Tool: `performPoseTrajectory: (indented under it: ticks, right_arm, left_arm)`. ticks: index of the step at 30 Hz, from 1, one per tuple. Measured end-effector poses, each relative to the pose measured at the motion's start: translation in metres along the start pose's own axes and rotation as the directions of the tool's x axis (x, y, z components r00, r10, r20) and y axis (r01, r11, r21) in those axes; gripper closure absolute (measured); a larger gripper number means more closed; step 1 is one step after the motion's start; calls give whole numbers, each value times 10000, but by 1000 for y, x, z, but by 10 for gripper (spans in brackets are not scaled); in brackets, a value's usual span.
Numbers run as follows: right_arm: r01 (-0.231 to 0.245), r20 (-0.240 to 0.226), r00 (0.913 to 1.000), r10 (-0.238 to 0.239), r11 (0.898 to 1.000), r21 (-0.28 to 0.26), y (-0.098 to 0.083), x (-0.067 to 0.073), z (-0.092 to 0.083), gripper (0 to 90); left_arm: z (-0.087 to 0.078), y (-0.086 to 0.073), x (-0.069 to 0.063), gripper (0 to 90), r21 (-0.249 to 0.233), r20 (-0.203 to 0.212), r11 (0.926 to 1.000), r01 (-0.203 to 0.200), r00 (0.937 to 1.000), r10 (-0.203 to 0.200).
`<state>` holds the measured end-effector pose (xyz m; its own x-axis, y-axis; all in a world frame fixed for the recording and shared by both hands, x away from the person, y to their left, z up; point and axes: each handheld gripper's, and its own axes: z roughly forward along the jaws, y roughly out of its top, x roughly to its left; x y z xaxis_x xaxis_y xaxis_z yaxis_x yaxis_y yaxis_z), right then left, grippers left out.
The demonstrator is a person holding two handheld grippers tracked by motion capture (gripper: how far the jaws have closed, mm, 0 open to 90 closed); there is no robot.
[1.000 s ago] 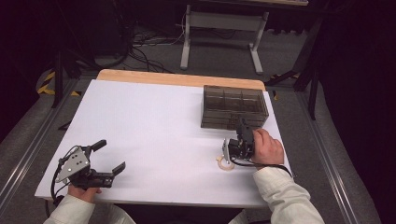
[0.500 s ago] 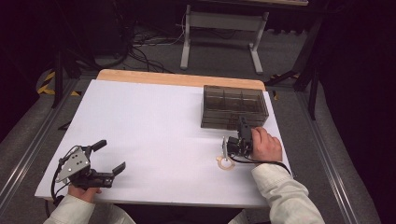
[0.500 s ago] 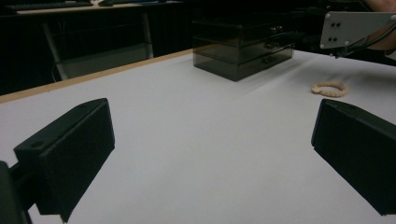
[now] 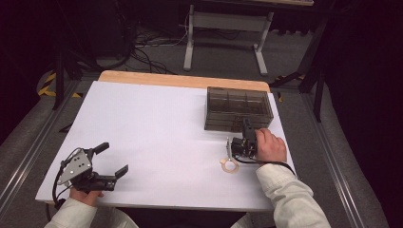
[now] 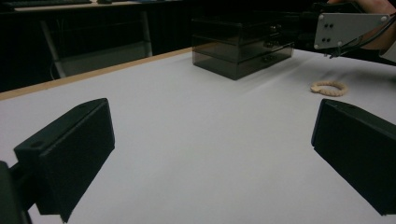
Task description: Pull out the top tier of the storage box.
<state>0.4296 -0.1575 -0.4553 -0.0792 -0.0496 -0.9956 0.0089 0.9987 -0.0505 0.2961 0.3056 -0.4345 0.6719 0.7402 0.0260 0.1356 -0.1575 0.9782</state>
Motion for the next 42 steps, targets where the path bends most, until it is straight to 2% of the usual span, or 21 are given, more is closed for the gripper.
performPoseTrajectory:
  ticks: [10, 11, 18, 21, 25, 28, 29, 30, 32, 33, 38, 39, 42]
  right_arm:
    - [66, 12, 10000, -66, 9999, -118, -2, 1, 6, 767]
    - [242, 110, 9997, -239, 9993, -295, -2, 1, 7, 793]
    - [332, 91, 9994, -329, 9990, -287, -2, 1, 7, 804]
    - [96, -37, 9999, -96, 9999, -121, -2, 2, 6, 805]
    - [57, -56, 10000, -58, 9998, -164, -2, 1, 6, 807]
    - [185, -131, 9997, -188, 9996, -221, -2, -1, 5, 808]
    - [-37, -174, 9998, 35, 9999, -125, -2, 1, 3, 807]
    - [251, -144, 9996, -255, 9992, -298, -2, -2, 3, 807]
    - [-62, -246, 9997, 58, 9999, -155, -3, 0, 0, 808]
    - [168, -183, 9997, -176, 9991, -401, -2, -2, -1, 807]
    - [-84, -264, 9996, 77, 9997, -238, -3, 0, -7, 807]
    - [139, -233, 9996, -147, 9993, -357, -3, -1, -8, 807]
    - [89, -252, 9996, -97, 9995, -314, -4, -1, -11, 807]
  left_arm:
    - [0, 0, 0, 2, 8, 28, 10000, 7, 10000, -7]
    - [0, 0, 0, 2, 6, 33, 10000, 5, 10000, -5]
    - [0, 0, 0, 2, -3, 33, 10000, 5, 10000, -5]
    - [0, 0, 0, 2, 4, 53, 10000, 4, 10000, -4]
    - [0, 0, 0, 2, -28, 51, 10000, 10, 10000, -10]
    - [0, 0, 0, 2, -38, 66, 10000, 69, 10000, -69]
    - [0, 0, 0, 2, -41, 74, 10000, 64, 10000, -63]
    - [0, 0, 0, 2, -36, 62, 10000, 6, 10000, -6]
    - [0, 0, 0, 2, -43, 72, 10000, 13, 10000, -13]
    - [-1, 0, 0, 2, -44, 67, 10000, 16, 10000, -16]
    - [-1, 0, 0, 2, -44, 69, 10000, 19, 10000, -19]
    - [0, 0, 0, 2, -44, 62, 10000, 8, 10000, -7]
    - [-1, 0, 0, 2, -53, 64, 10000, 15, 10000, -15]
